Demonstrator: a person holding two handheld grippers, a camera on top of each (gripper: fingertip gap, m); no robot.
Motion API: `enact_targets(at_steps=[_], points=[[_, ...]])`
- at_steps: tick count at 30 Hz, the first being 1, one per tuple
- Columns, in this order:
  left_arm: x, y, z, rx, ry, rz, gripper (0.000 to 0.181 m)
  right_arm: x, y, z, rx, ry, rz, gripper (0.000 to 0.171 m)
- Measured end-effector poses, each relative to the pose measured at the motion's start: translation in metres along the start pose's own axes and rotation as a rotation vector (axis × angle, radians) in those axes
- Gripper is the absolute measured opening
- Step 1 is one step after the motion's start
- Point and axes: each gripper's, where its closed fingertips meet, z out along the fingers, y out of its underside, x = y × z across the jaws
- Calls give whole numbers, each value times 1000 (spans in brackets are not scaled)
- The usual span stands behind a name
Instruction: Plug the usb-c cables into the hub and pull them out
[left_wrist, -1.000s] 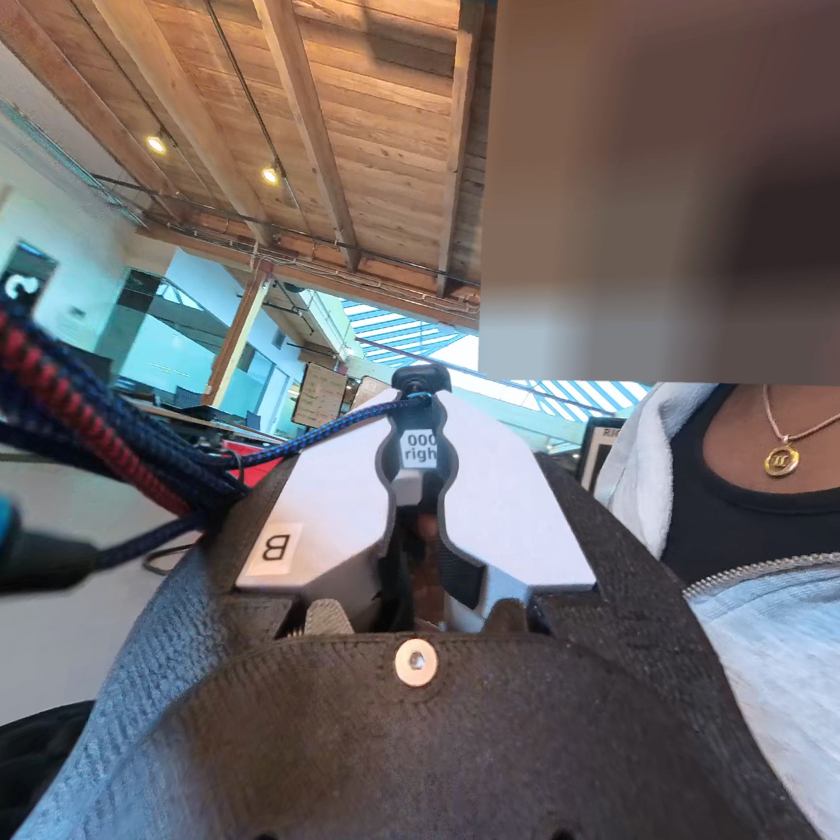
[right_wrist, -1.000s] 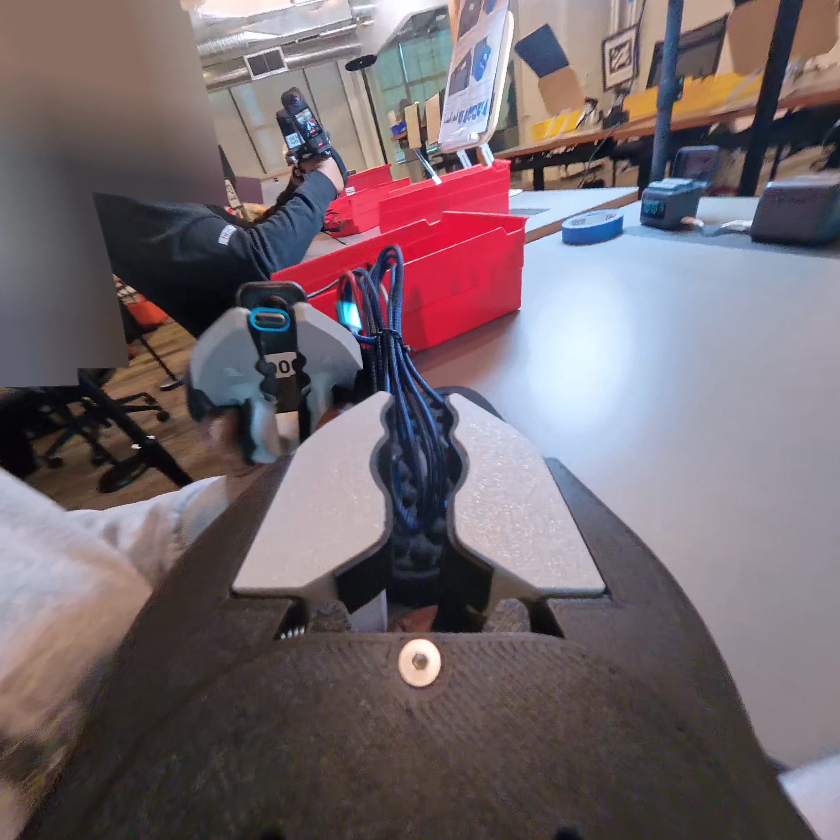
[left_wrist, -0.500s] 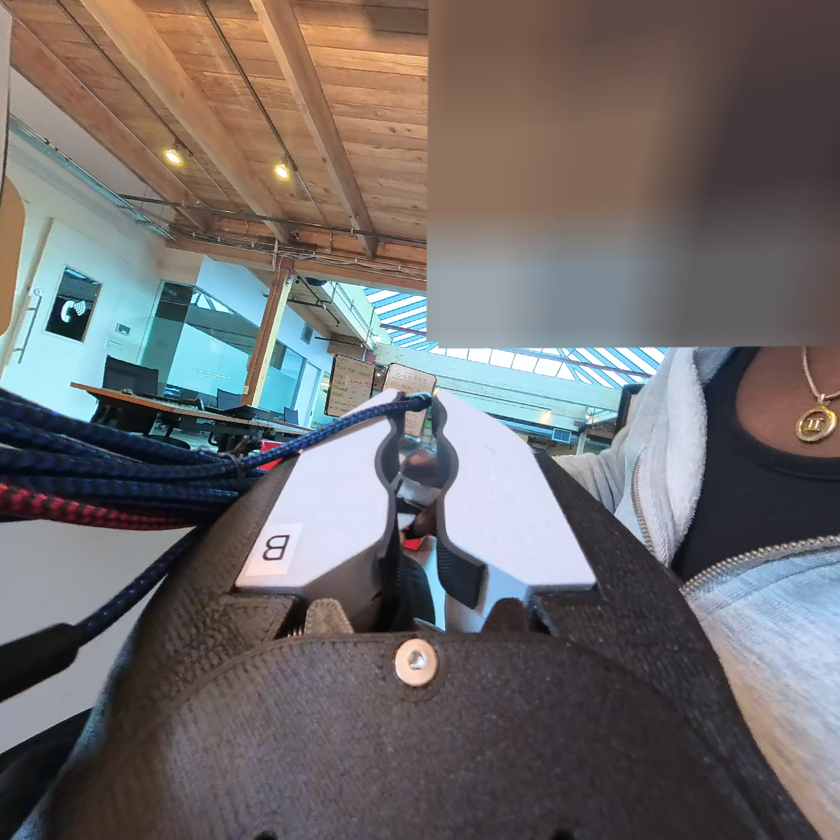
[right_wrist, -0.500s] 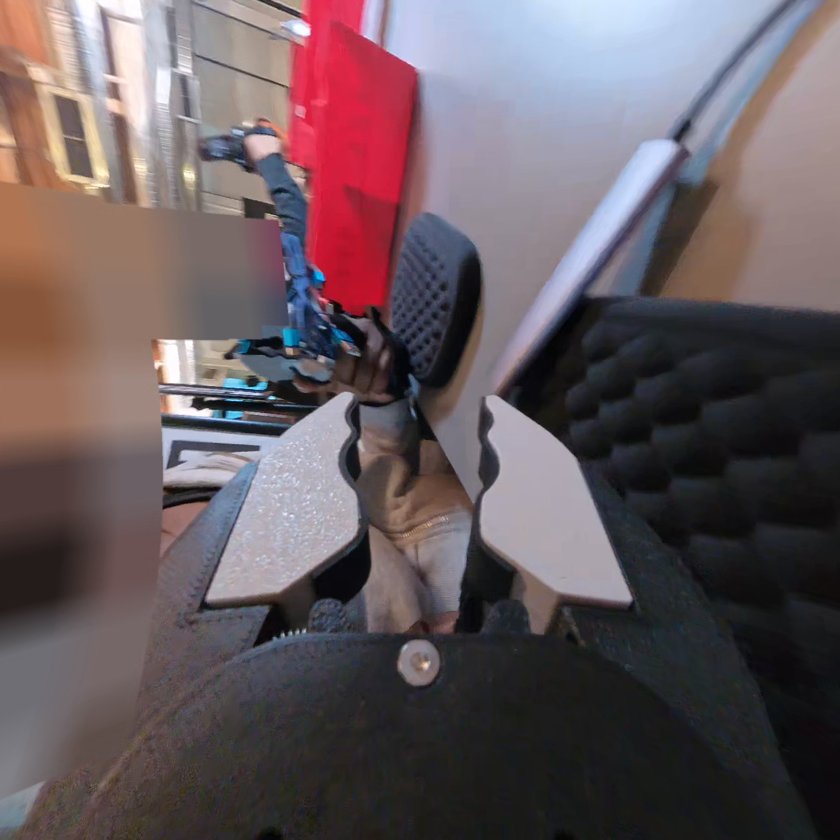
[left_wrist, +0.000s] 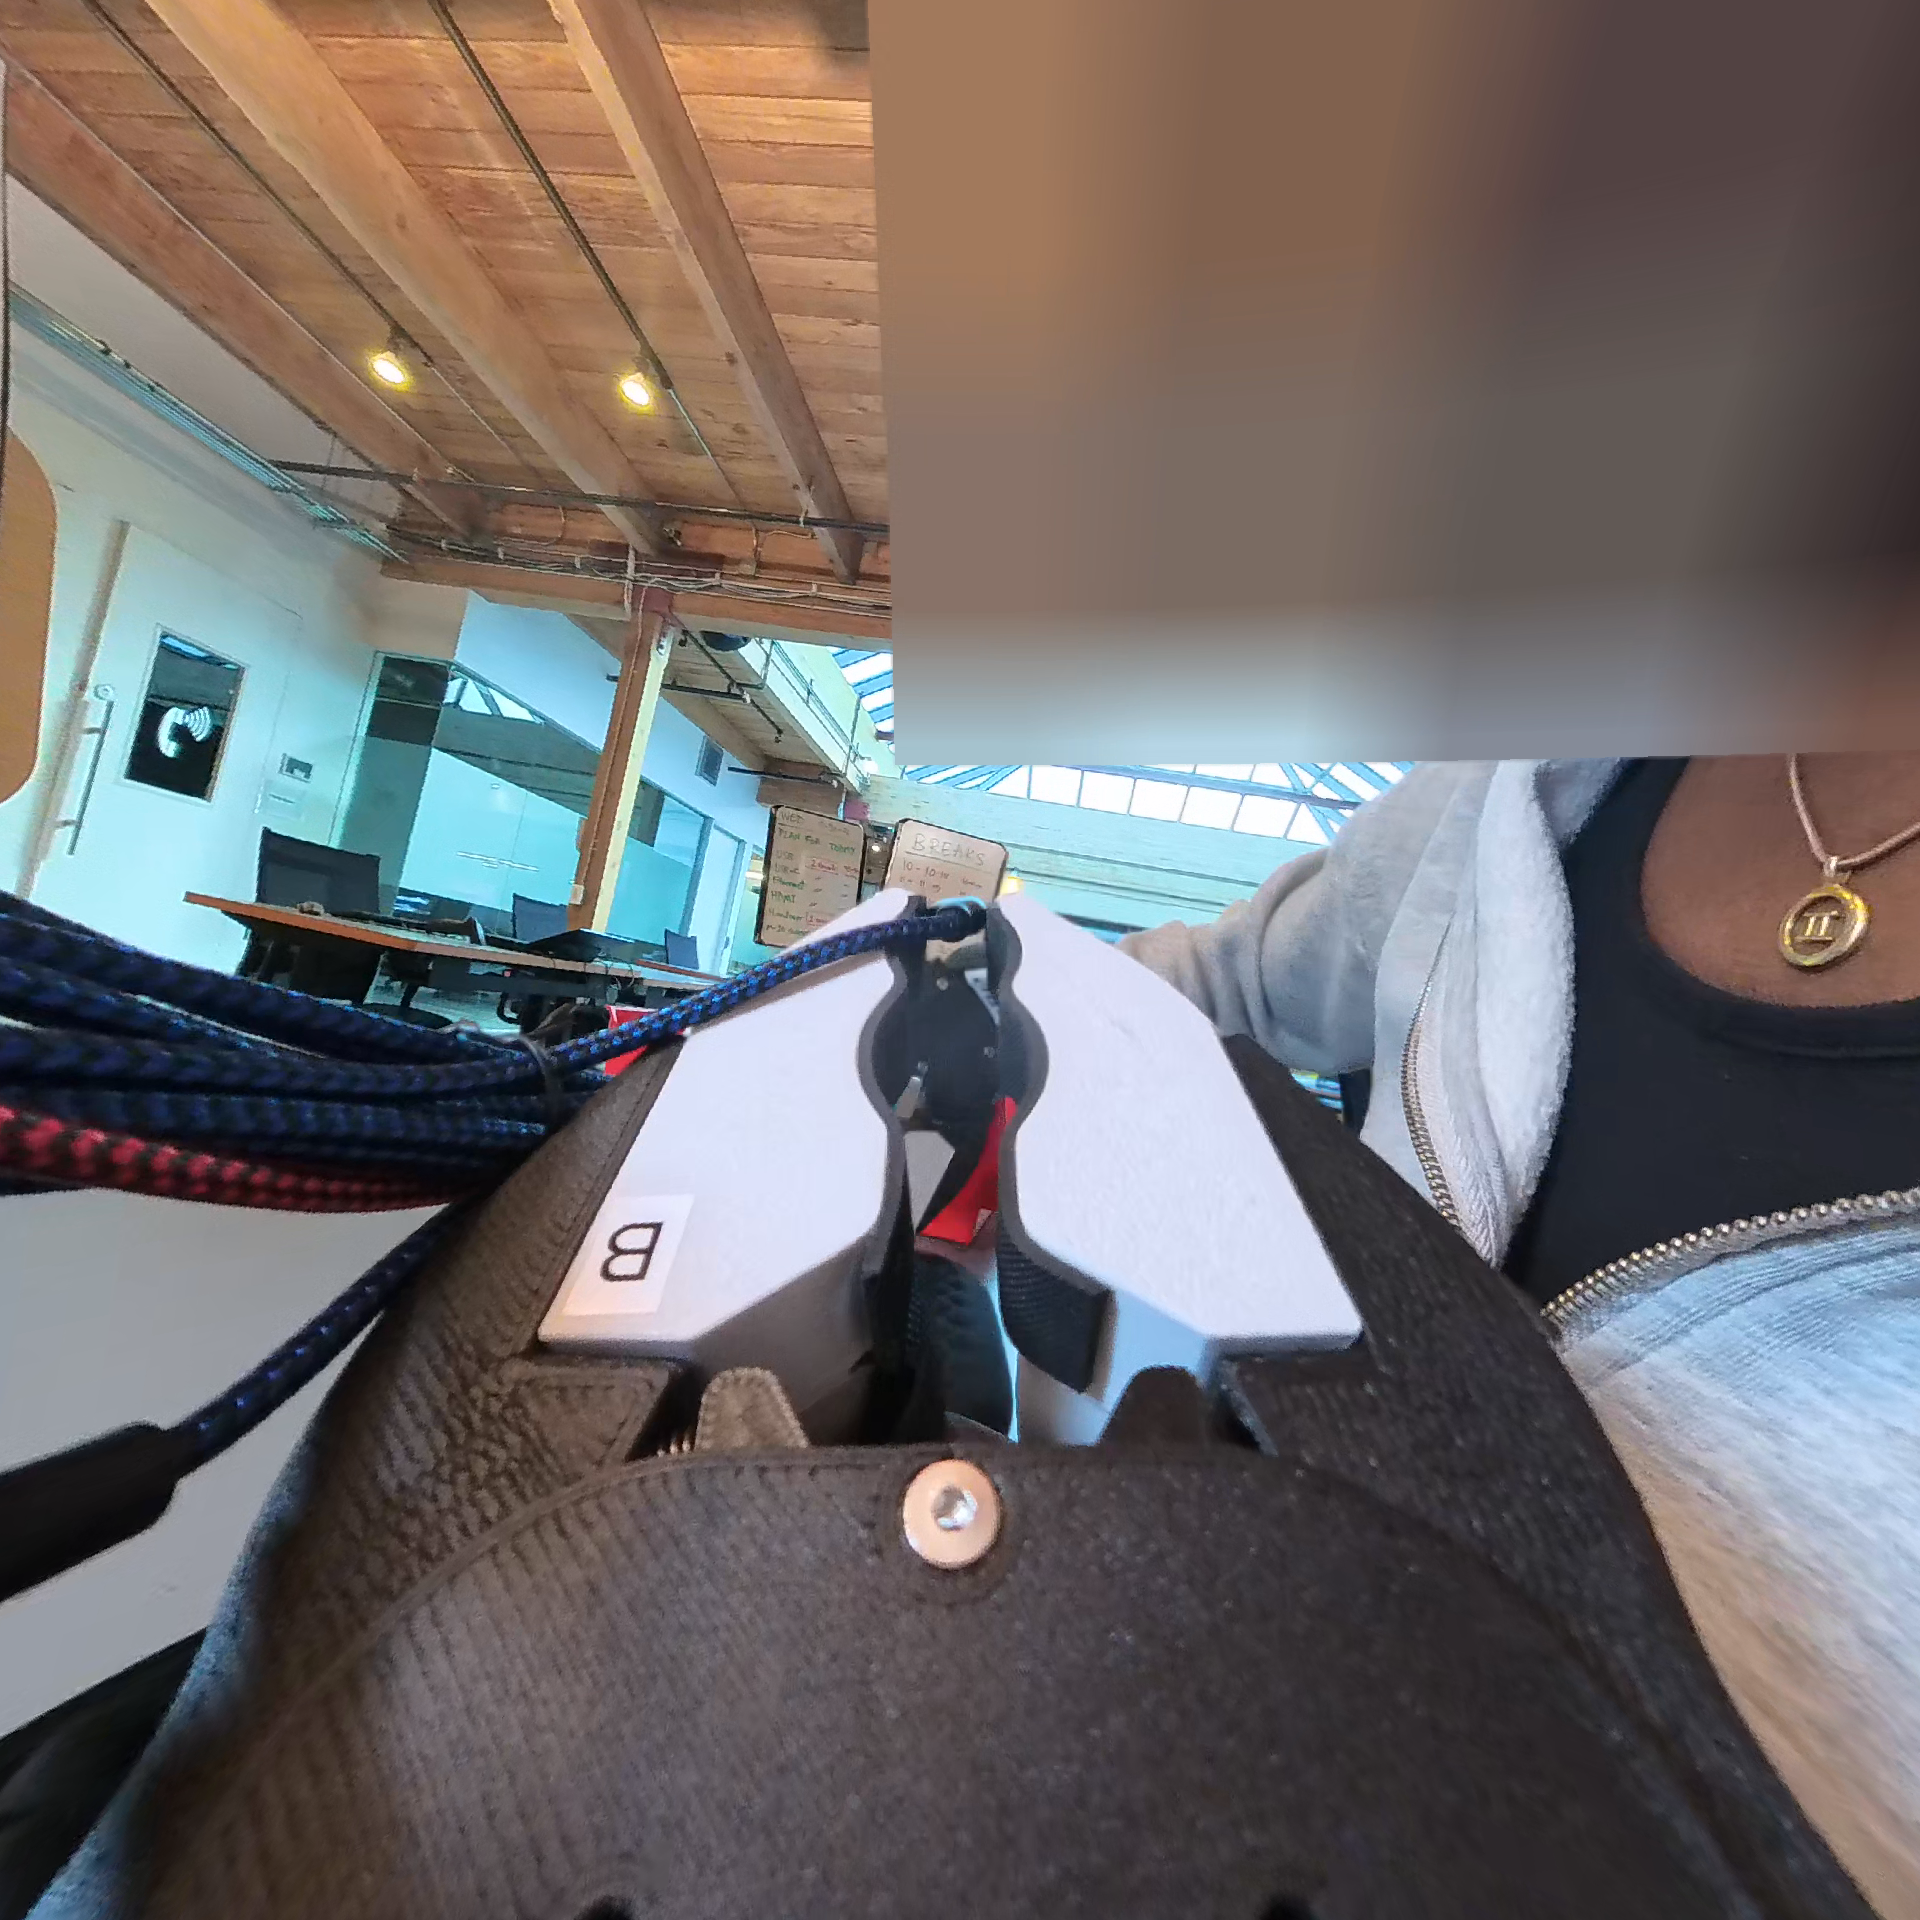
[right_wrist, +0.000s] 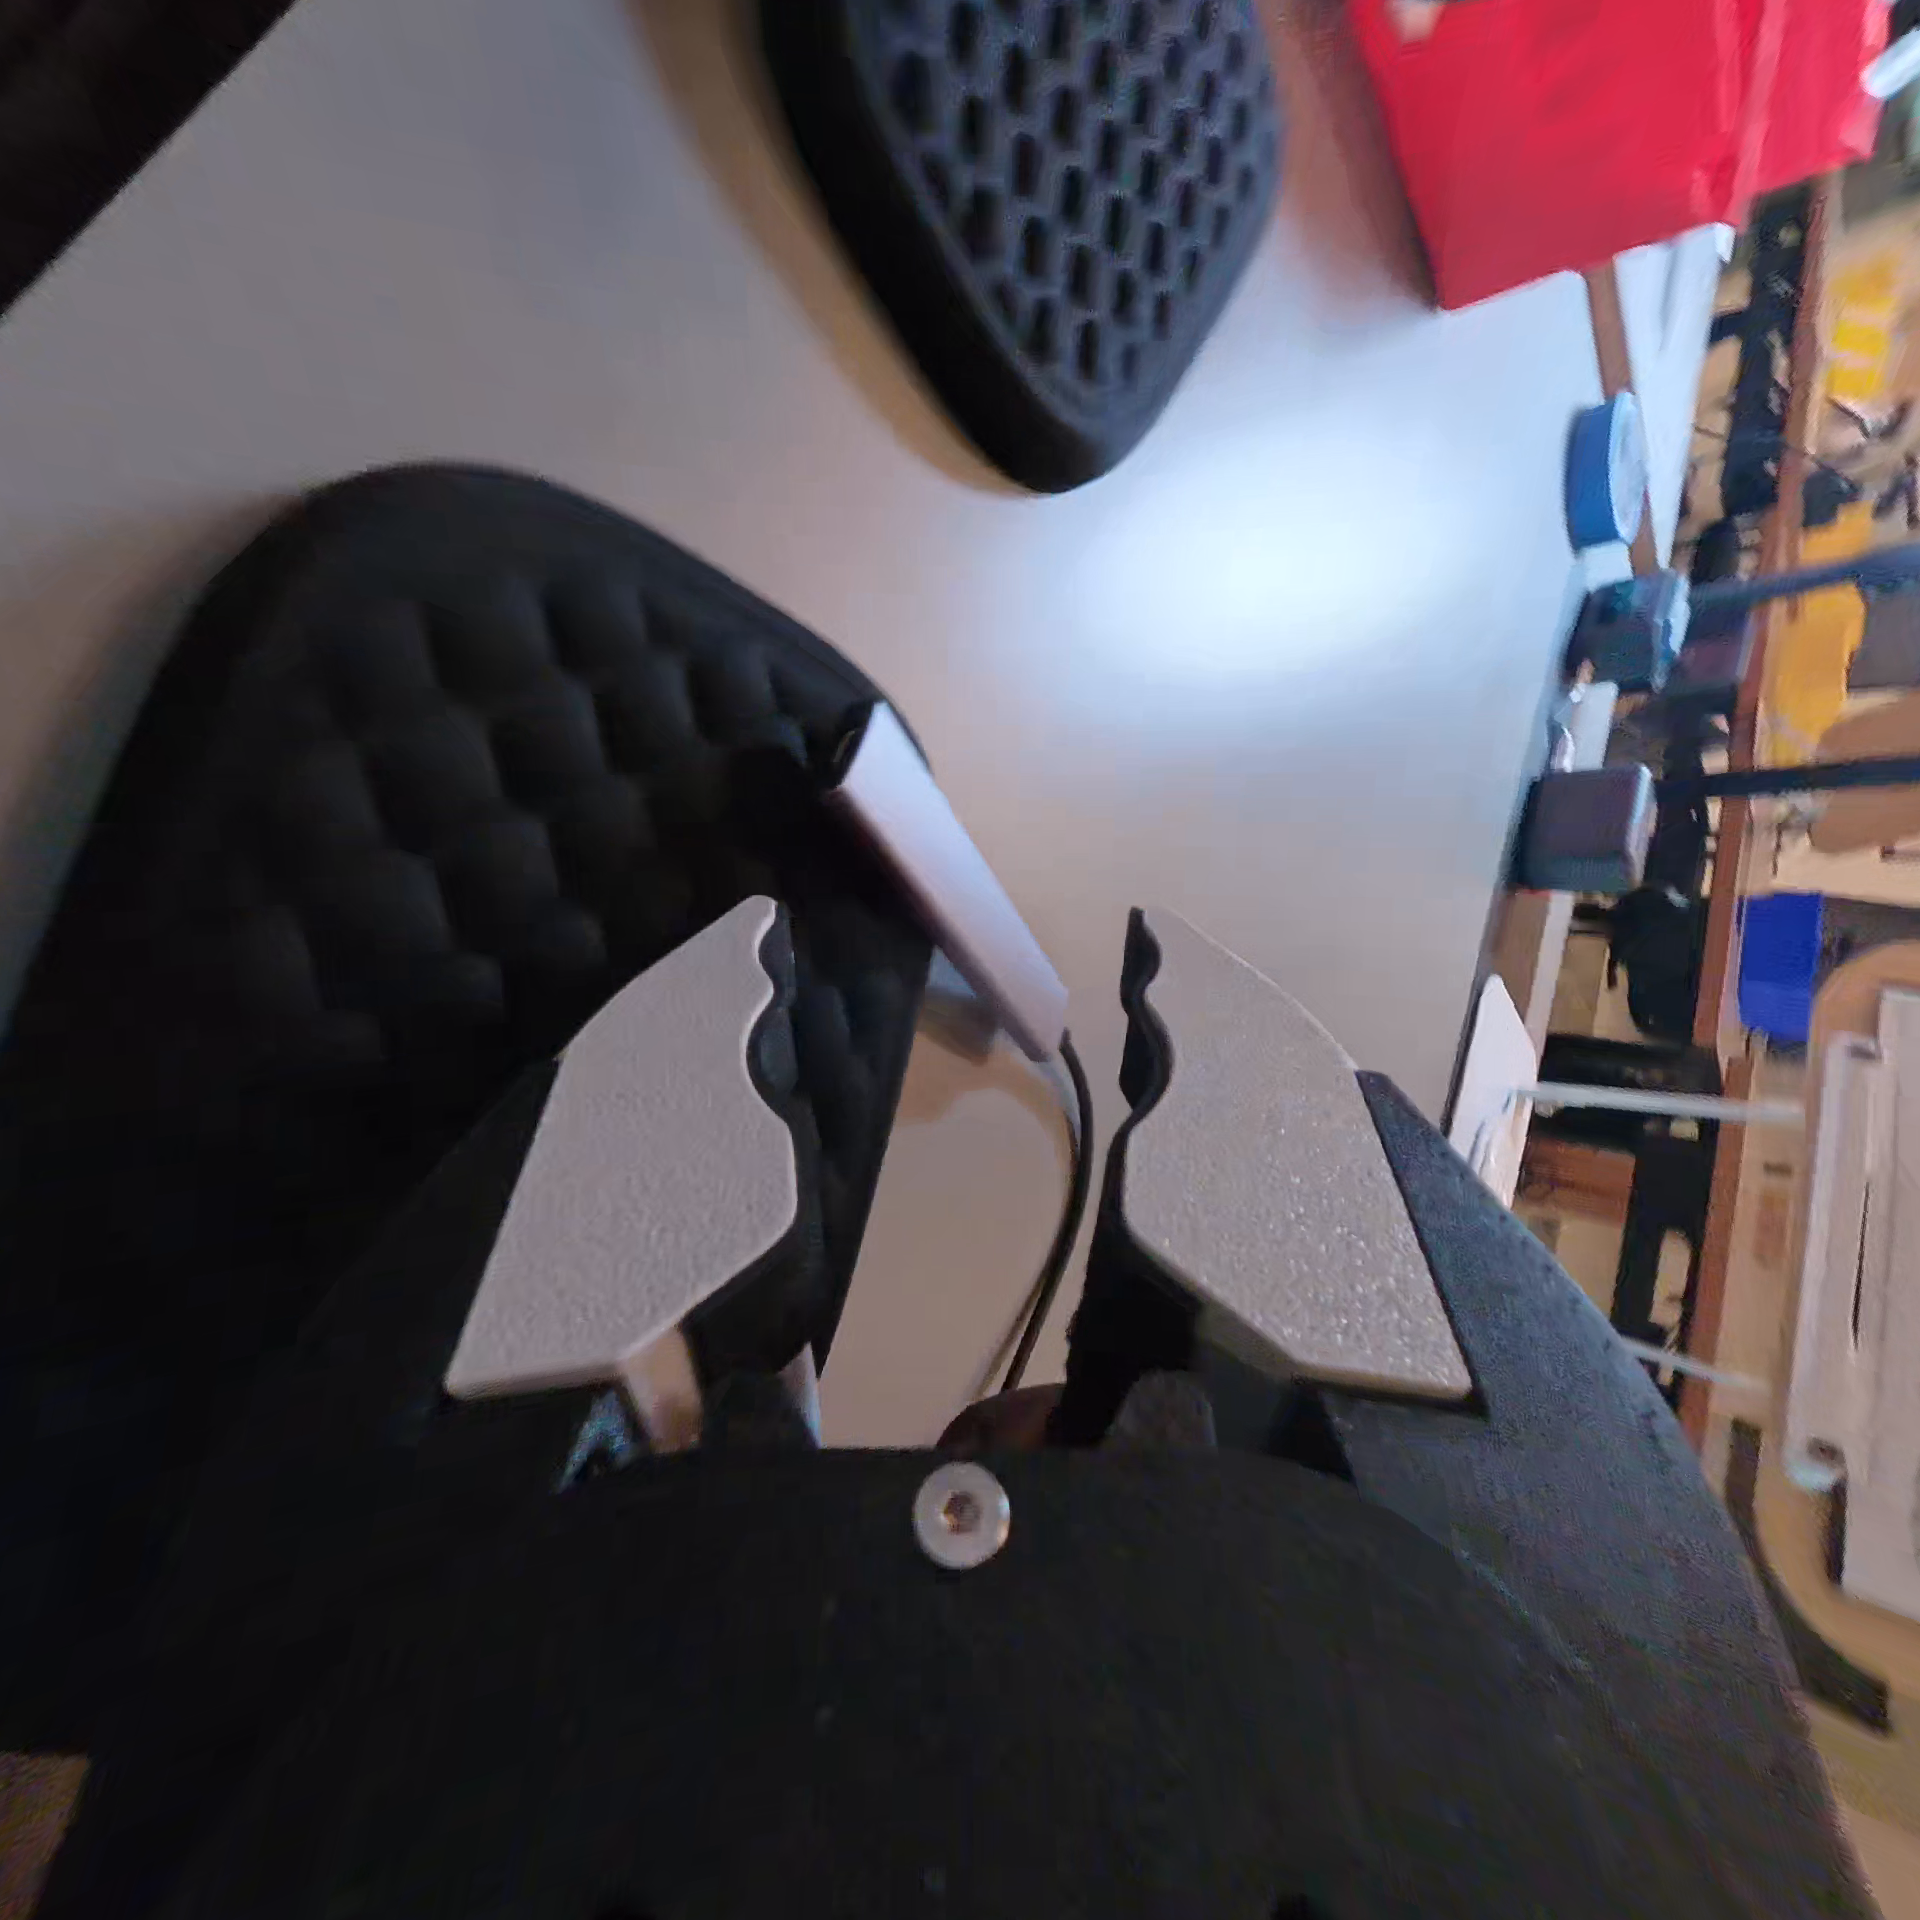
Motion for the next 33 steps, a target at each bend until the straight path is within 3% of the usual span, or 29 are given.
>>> enact_targets(at_steps=[6,11,17,21,24,33], points=[[0,3,1,-14,6,-6,11,-1,-6,14,98,-23,-100,48],[-1,4,2,-27,11,-15,11,-13,-10,26,137,-142,-167,19],[-1,4,2,-21,14,-22,11,-8,-12,19,30,-276,-63,10],[0,4,2,-23,16,-21,11,-11,-29,-13,-77,-528,65,9],[1,5,3,-35,17,-11,11,-25,-30,-11,-146,-620,111,9],[-1,10,5,-66,-22,22,12,-43,-24,15,-171,-580,161,8]])
